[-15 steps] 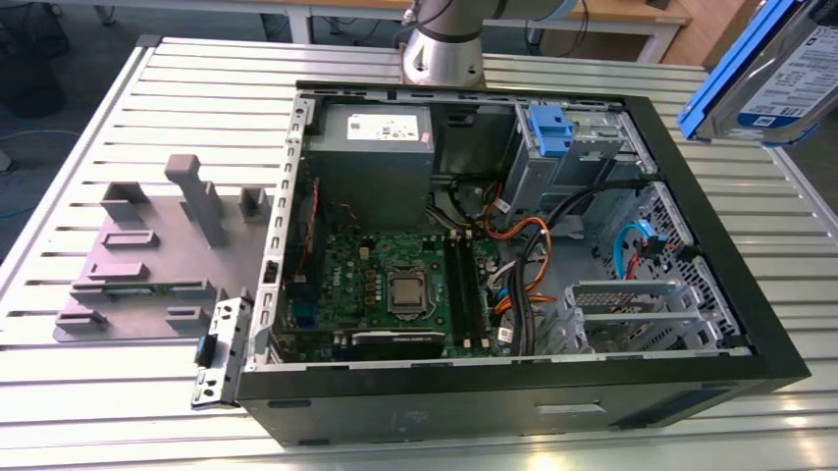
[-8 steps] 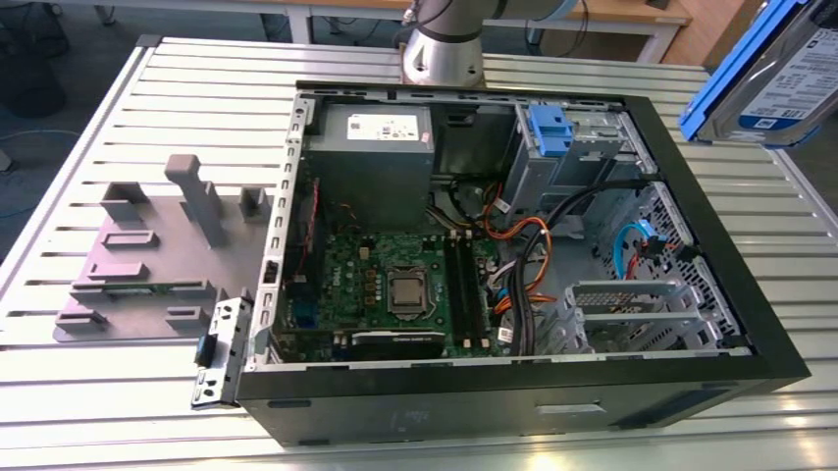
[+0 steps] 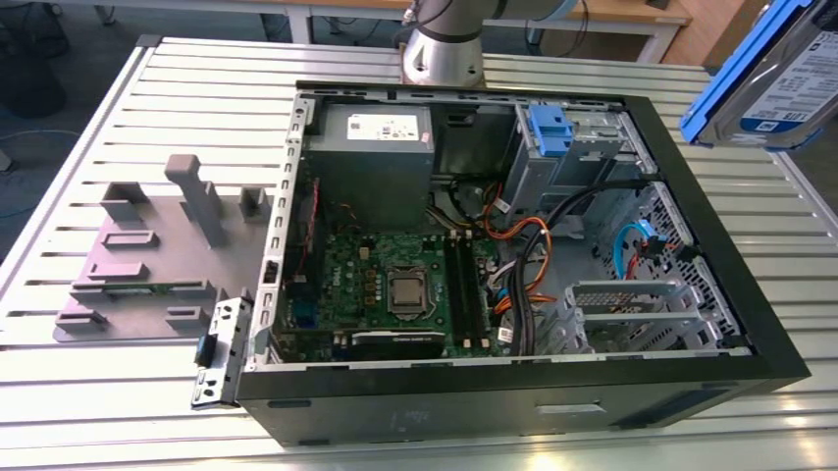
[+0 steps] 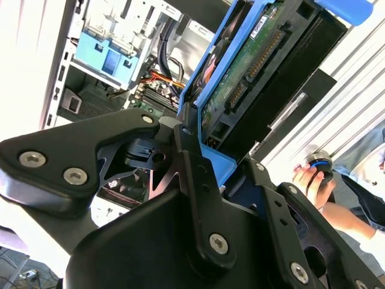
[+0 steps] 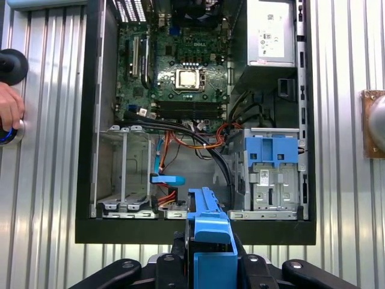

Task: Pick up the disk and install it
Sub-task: 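Pick up the disk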

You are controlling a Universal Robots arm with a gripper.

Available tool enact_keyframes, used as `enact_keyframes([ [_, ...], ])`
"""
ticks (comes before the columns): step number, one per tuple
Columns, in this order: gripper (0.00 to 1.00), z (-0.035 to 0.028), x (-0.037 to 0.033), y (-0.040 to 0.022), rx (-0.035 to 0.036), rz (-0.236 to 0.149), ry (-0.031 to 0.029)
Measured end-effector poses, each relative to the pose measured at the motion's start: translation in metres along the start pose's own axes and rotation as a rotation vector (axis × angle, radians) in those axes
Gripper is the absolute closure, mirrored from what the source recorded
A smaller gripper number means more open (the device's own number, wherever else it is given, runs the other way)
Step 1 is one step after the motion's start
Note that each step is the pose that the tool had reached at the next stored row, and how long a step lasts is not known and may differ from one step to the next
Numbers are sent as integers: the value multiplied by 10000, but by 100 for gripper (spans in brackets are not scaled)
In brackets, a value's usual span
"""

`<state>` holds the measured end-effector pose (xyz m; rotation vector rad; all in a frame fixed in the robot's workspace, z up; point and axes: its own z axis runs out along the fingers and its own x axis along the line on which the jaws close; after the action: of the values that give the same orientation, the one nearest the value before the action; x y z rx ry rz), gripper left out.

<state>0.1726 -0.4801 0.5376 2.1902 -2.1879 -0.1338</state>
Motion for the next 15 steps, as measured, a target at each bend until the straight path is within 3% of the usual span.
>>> enact_keyframes([
  [15,63,5,39,-1,0,0,1],
])
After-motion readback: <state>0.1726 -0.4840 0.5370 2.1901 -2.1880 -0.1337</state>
